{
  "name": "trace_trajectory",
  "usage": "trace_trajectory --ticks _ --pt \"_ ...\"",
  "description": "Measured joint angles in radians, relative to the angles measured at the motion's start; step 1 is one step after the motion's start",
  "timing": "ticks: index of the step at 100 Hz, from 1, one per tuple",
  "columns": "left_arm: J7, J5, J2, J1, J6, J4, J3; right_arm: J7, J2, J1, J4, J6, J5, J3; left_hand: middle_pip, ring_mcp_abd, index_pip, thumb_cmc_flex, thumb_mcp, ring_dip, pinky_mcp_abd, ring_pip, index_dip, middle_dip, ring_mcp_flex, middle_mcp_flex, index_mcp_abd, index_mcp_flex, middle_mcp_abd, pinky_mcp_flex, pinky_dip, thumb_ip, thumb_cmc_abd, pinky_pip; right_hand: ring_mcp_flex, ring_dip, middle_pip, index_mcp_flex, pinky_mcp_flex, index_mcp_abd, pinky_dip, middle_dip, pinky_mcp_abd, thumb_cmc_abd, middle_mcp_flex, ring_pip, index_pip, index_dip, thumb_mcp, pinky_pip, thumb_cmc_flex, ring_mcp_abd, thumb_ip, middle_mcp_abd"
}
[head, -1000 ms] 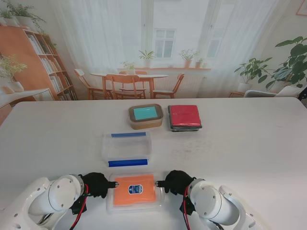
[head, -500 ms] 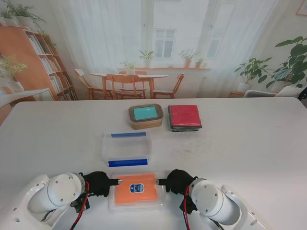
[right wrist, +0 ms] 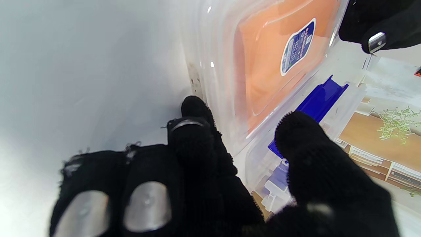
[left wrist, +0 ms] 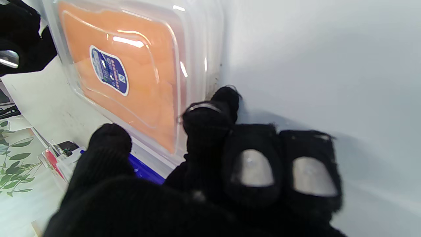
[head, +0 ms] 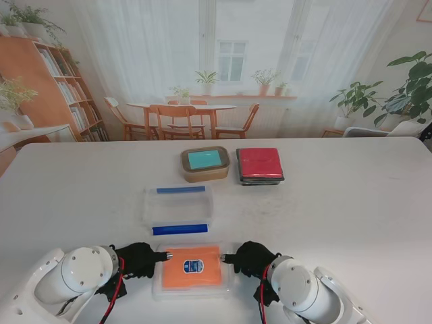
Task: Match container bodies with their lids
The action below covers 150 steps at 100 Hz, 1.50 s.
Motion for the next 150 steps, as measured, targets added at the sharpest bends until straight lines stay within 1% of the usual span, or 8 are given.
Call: trace_trajectory --ticks 19,23,36,48,76,84,108,150 --pt "-0.001 -0.013 0.000 0.025 -0.001 -0.018 -0.016 -0.003 0.001 -0.019 -0.011 -0.016 -0.003 0.008 0.000 0.002 -0.027 0.000 0.000 0.000 0.002 -0.001 0.013 -0.001 0.000 -0.001 0.041 -0.005 0.003 0.000 0.000 0.000 0.000 0.000 0.000 -0.003 -0.003 -0.005 0.000 0.021 0.000 0.000 0.003 0.000 0.007 0.001 -0.013 0.003 0.000 0.002 0.000 0.002 0.000 0.000" --pt "0.000 -0.016 0.000 0.029 -0.002 -0.021 -0.018 -0.005 0.001 -0.025 -0.014 -0.021 -0.004 0.010 0.000 0.002 -0.034 0.000 0.000 0.000 0.002 -0.002 0.013 -0.001 0.000 -0.001 0.048 -0.005 0.004 0.000 -0.001 0.000 0.000 0.000 0.001 -0.005 -0.006 -0.009 0.000 0.042 0.000 0.000 0.004 0.000 0.015 0.003 -0.020 0.004 0.000 0.003 0.000 0.002 0.000 0.000" --pt "-0.002 -0.019 0.000 0.040 -0.010 -0.031 -0.023 -0.010 0.000 -0.038 -0.028 -0.036 -0.005 0.014 -0.001 0.003 -0.059 0.000 0.000 0.000 0.004 -0.006 0.013 -0.002 -0.003 -0.010 0.064 -0.011 0.005 0.000 -0.010 0.000 0.000 0.000 0.001 -0.007 -0.009 -0.016 0.000 0.148 -0.004 -0.001 0.004 0.000 0.024 0.005 -0.067 0.014 0.000 0.004 0.000 0.002 0.000 -0.004" --pt "-0.004 -0.020 -0.002 0.053 -0.017 -0.043 -0.034 -0.011 0.000 -0.049 -0.038 -0.045 -0.005 0.018 -0.005 0.005 -0.105 0.000 0.000 0.000 0.005 -0.008 0.010 -0.004 -0.003 -0.016 0.082 -0.012 0.010 0.000 -0.011 0.000 0.000 0.000 0.001 -0.008 -0.010 -0.018 0.000 0.183 -0.004 -0.001 0.004 0.000 0.026 0.005 -0.081 0.014 0.000 0.005 0.000 0.002 0.000 -0.005" --pt "-0.002 -0.017 -0.004 0.087 -0.030 -0.072 -0.061 -0.023 0.000 -0.069 -0.053 -0.064 -0.002 0.024 -0.010 0.006 -0.177 0.000 0.000 0.000 0.005 -0.009 -0.033 -0.013 -0.004 -0.027 0.127 -0.025 0.012 0.000 -0.012 0.000 0.000 0.000 0.001 -0.008 -0.010 -0.024 0.000 0.201 -0.004 -0.001 0.004 0.000 0.026 0.006 -0.082 0.014 0.000 0.005 0.000 0.002 0.000 -0.005" --pt "0.000 -0.017 -0.005 0.094 -0.032 -0.077 -0.067 -0.027 0.000 -0.072 -0.055 -0.069 -0.002 0.024 -0.010 0.006 -0.185 0.000 0.000 0.000 0.005 -0.009 -0.045 -0.013 -0.004 -0.027 0.128 -0.026 0.012 0.000 -0.013 0.000 0.000 0.000 0.001 -0.008 -0.010 -0.024 0.000 0.203 -0.004 -0.001 0.004 0.000 0.026 0.006 -0.082 0.014 0.000 0.005 0.000 0.002 0.000 -0.005" --pt "0.005 -0.017 -0.005 0.104 -0.032 -0.086 -0.074 -0.039 -0.003 -0.073 -0.054 -0.084 0.010 0.024 -0.011 0.007 -0.205 0.000 0.000 0.000 0.005 -0.009 -0.046 -0.013 -0.004 -0.027 0.162 -0.036 0.013 0.000 -0.013 0.000 0.000 0.000 0.001 -0.008 -0.010 -0.024 0.000 0.210 -0.004 -0.001 0.004 0.000 0.027 0.007 -0.082 0.014 0.000 0.006 0.000 0.002 0.000 -0.005" --pt "0.020 -0.021 -0.009 0.126 -0.047 -0.103 -0.098 -0.057 -0.006 -0.090 -0.061 -0.105 0.021 0.026 -0.012 0.008 -0.211 0.000 0.000 0.000 0.007 -0.010 -0.046 -0.013 -0.004 -0.027 0.180 -0.039 0.014 0.000 -0.021 0.000 0.000 0.001 0.001 -0.010 -0.010 -0.025 0.000 0.218 -0.004 -0.002 0.004 0.000 0.028 0.008 -0.082 0.014 0.000 0.006 0.000 0.002 0.000 -0.006"
